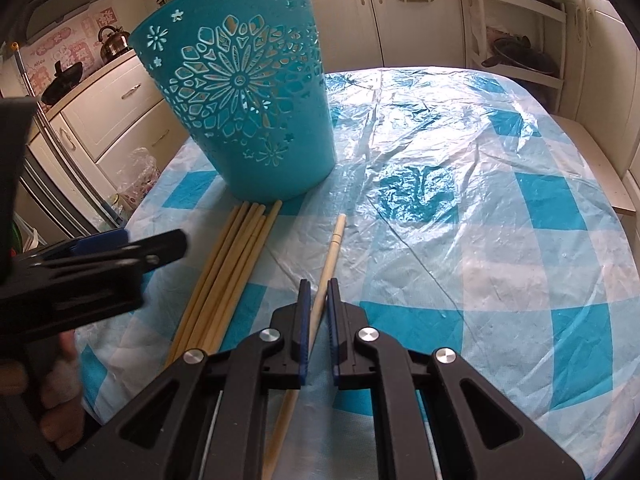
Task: Organize utensils
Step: 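Reach the left tool back to the chopsticks and grasp one, then lift the chopstick over the basket and drop it from the left tool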
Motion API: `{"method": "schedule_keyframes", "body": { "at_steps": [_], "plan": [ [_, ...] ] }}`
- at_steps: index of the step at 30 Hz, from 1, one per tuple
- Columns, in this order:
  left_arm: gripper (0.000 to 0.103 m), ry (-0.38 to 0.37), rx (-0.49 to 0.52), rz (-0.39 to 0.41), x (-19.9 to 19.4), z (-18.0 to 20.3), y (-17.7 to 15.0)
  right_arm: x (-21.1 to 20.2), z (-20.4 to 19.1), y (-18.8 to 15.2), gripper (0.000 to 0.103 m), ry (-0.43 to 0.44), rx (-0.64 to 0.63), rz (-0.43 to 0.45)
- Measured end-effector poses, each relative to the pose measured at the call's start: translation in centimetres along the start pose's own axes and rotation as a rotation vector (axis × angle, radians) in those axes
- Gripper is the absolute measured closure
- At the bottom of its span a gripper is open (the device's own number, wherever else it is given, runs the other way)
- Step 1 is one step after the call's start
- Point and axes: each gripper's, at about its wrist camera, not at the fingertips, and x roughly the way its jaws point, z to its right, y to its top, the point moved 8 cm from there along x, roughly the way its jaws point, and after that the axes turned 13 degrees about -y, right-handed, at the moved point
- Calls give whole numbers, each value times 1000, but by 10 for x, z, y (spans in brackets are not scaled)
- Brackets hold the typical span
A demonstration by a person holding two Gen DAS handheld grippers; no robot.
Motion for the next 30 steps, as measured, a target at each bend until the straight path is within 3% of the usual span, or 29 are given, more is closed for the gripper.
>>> {"method": "schedule_keyframes", "body": {
  "at_steps": [14,17,20,22,24,30],
  "plan": [
    [22,23,35,-29,20,7,-3,1,1,1,94,25,18,-14],
    [34,0,39,-28,19,9,-2,1,1,1,94,25,20,-14],
    [58,-43,61,-27,20,19,-1,1,1,1,94,22,17,-12],
    [83,-73,97,-31,20,29,-1,1,1,1,94,21,15,-11],
    [95,-97,121,-35,21,37,-3,1,1,1,94,20,13,-10],
    [98,-206,17,-55,5,29,-13,0,1,0,94,25,13,-6]
  ]
}}
